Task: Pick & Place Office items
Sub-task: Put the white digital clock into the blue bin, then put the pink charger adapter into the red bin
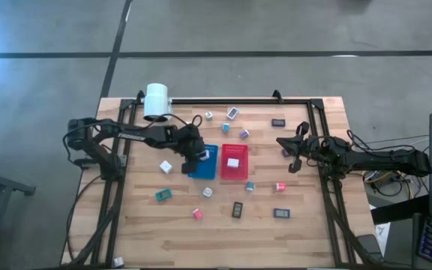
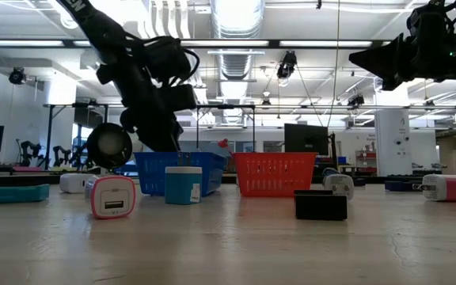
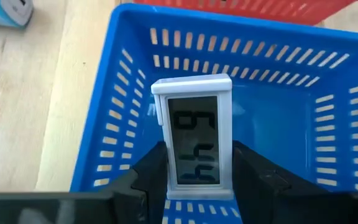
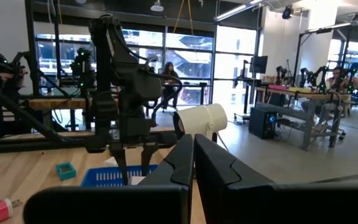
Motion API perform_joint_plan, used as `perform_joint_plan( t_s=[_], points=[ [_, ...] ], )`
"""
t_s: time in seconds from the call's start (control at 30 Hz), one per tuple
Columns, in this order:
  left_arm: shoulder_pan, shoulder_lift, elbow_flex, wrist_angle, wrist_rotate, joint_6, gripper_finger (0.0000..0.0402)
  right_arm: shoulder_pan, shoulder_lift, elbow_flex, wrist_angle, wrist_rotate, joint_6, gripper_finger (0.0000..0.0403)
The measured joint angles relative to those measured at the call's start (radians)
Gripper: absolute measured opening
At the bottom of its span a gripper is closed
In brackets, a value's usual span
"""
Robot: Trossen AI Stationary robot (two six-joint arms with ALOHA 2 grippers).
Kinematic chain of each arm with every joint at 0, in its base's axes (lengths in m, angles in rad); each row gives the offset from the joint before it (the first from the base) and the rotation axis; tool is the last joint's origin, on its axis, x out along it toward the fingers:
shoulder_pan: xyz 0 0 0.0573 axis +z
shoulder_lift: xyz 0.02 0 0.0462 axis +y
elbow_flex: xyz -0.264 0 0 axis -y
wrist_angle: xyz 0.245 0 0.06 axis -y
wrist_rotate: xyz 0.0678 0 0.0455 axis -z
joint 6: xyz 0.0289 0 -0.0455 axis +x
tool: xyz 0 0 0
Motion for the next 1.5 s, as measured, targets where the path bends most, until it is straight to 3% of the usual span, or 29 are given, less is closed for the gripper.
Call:
perform_joint_plan(
  t_s=[0.23,0.6,0.83,0.97,1.27,1.4,1.5],
  points=[
    [-0.013,0.0,-0.002,0.0,-0.053,0.017,0.0143,0.0,0.0,0.0,0.0,0.0,-0.001,0.0008],
    [-0.024,0.0,-0.003,-0.002,-0.055,0.085,0.0143,0.0,0.0,0.0,0.0,0.0,-0.002,0.0008],
    [-0.026,0.0,0.001,0.0,-0.054,0.081,0.0194,0.0,0.0,0.0,0.0,0.0,-0.001,0.0008],
    [-0.026,0.0,0.0,0.0,-0.055,0.081,0.0202,0.0,0.0,0.0,0.0,0.0,-0.001,0.0008],
    [-0.026,-0.052,0.05,-0.037,-0.052,0.073,0.0189,0.0,0.0,0.0,0.0,0.0,0.0,0.0008],
    [-0.038,-0.149,0.085,-0.075,-0.052,0.073,0.0169,0.0,0.0,0.0,0.0,0.0,0.0,0.0008],
    [-0.056,-0.255,0.059,0.013,-0.049,0.089,0.0133,0.0,0.0,0.0,0.0,0.0,-0.001,0.0008]
  ],
)
